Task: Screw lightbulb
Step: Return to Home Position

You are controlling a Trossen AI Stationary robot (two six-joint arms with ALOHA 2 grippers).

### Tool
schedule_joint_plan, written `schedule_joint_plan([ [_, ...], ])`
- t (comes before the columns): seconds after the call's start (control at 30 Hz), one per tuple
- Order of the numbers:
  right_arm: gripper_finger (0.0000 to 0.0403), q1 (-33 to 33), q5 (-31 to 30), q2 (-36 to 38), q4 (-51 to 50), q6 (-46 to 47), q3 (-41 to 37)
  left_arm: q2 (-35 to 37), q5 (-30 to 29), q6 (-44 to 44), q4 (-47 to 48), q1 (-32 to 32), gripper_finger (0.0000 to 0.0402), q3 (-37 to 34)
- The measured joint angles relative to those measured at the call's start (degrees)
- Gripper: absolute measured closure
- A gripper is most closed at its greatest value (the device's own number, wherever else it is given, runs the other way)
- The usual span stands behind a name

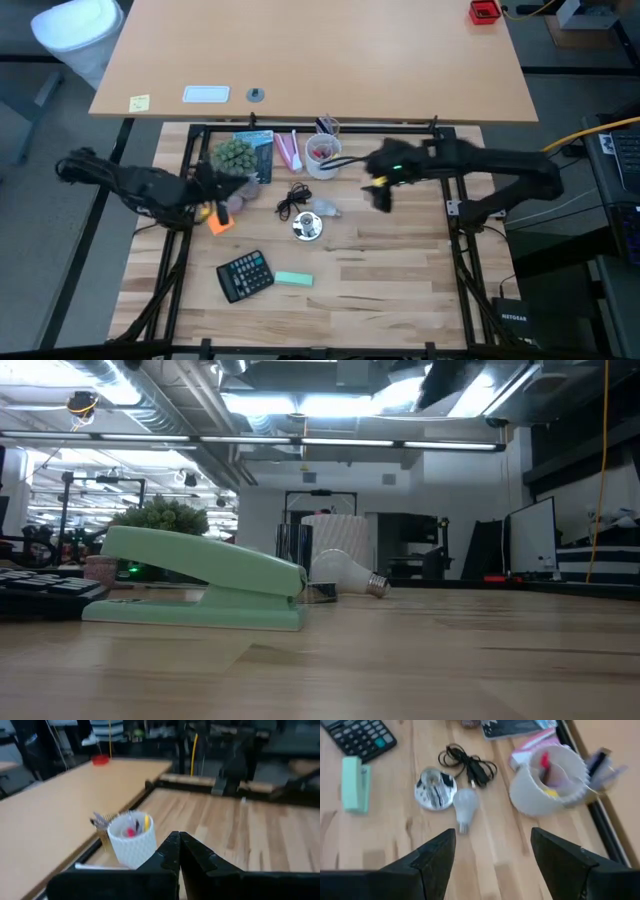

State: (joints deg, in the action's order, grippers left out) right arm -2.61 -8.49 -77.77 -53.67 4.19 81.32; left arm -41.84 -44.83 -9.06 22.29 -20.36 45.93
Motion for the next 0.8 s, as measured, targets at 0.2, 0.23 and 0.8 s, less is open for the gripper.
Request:
schedule_joint_plan([
  [0.2,0.0139,0.0,0.0,11.2,-13.4,2.4,0.0,8.6,0.0,0.5,-0.1,0.0,0.0401,0.0],
  [0.23,0.0139,0.0,-0.1,12.9,-14.5,4.5,-0.5,9.7,-0.2,0.5,-0.2,0.2,0.0402,0.0],
  [0.8,0.0139,0.0,6.8,40.1,28.7,3.1,-43.5,15.0,-1.6,-12.2,5.0,1.9,0.0402,-18.0],
])
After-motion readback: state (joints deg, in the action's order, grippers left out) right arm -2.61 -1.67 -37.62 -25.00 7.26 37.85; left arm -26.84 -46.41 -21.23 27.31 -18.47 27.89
